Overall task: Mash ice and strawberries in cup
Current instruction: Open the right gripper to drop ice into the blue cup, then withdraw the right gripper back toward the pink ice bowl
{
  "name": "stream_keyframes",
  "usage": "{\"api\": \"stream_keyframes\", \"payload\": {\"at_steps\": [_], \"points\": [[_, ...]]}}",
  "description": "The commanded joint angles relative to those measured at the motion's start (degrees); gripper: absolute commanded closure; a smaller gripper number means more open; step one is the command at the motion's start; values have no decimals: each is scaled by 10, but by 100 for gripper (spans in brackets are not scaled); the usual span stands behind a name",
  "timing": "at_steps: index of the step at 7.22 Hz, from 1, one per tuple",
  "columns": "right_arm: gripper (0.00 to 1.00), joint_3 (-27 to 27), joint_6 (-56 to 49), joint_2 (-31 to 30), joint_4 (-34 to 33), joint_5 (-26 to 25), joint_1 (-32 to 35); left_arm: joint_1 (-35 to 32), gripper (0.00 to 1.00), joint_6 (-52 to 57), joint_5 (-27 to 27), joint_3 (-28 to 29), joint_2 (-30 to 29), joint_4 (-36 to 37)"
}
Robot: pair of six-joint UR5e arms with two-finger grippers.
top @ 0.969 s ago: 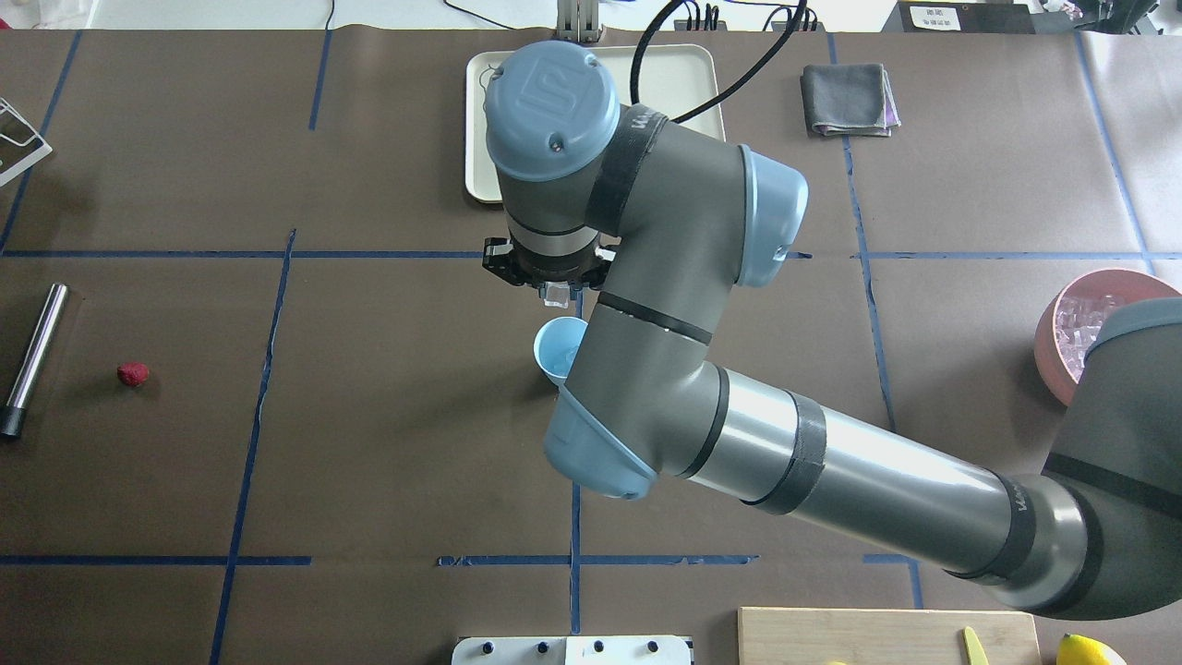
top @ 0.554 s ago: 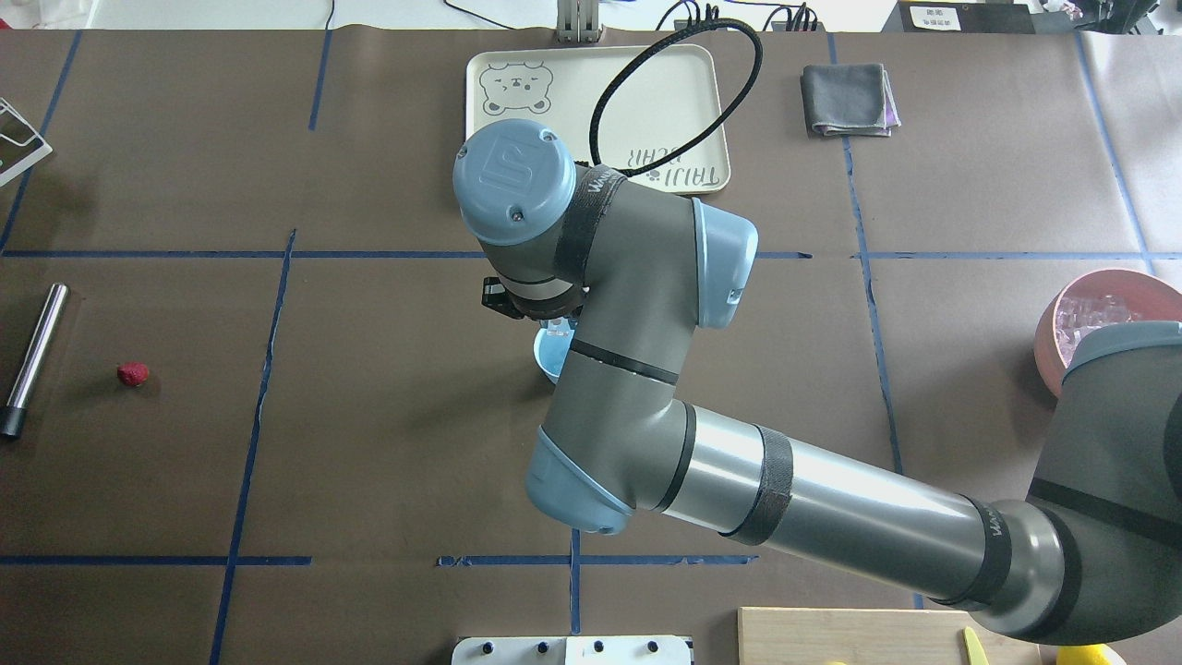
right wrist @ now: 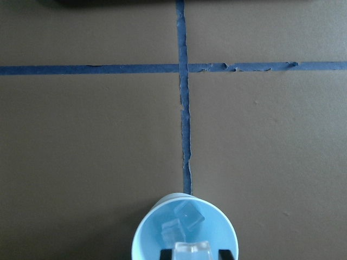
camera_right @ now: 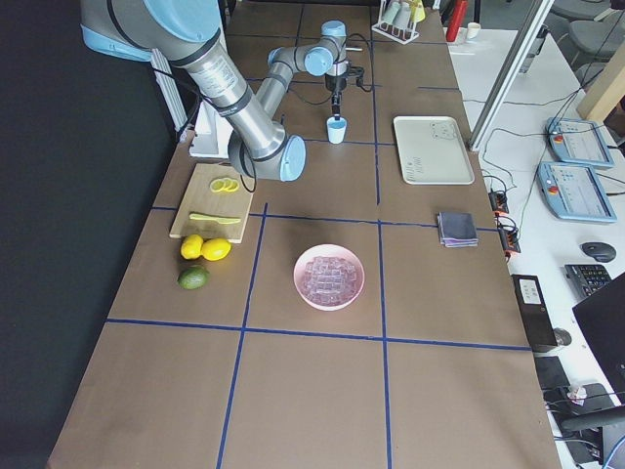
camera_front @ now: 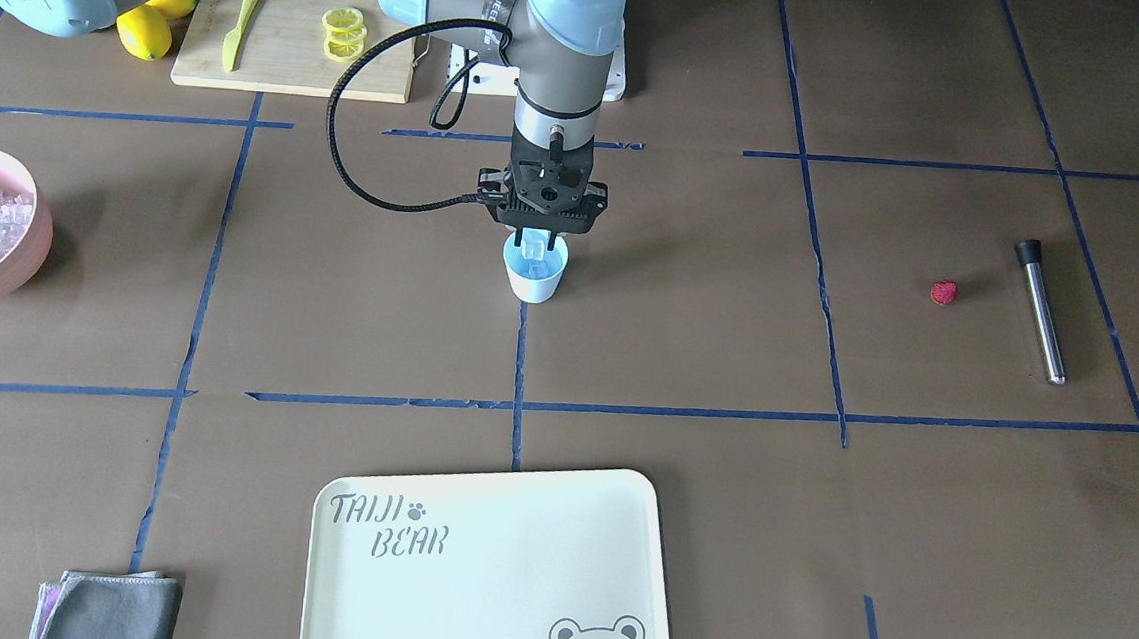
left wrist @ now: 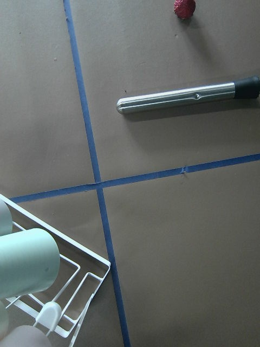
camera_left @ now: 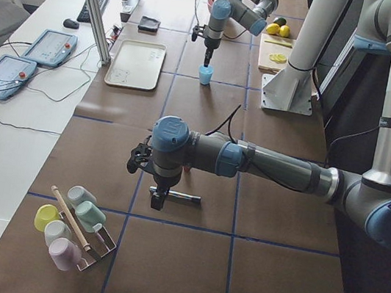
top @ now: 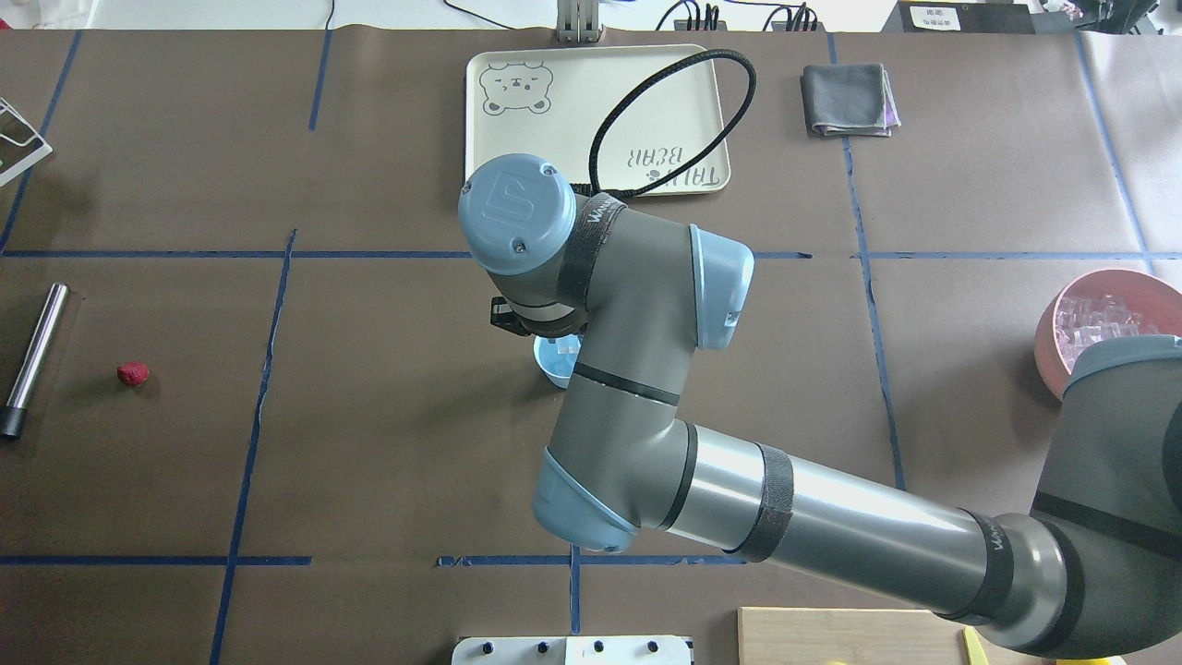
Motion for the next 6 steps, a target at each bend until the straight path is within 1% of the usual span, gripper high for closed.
{"api": "stream_keyframes", "payload": {"at_steps": [1,2,3,4,5,6], "points": [[1,0,2,-2,3,-1,-2,0,0,0,0,0,0,0],[1,2,-2,0,3,-1,-1,0,0,0,0,0,0,0],[1,11,-11,0,2,7,23,0,0,0,0,-13,0,3],[1,11,-40,-1,1,30,55,0,0,0,4,-16,0,4],[1,18,-84,-15,2,80,102,0,0,0,8,-11,1,5],[1,19,-140,-29,2,107,140,0,0,-3,9,-11,1,6]]}}
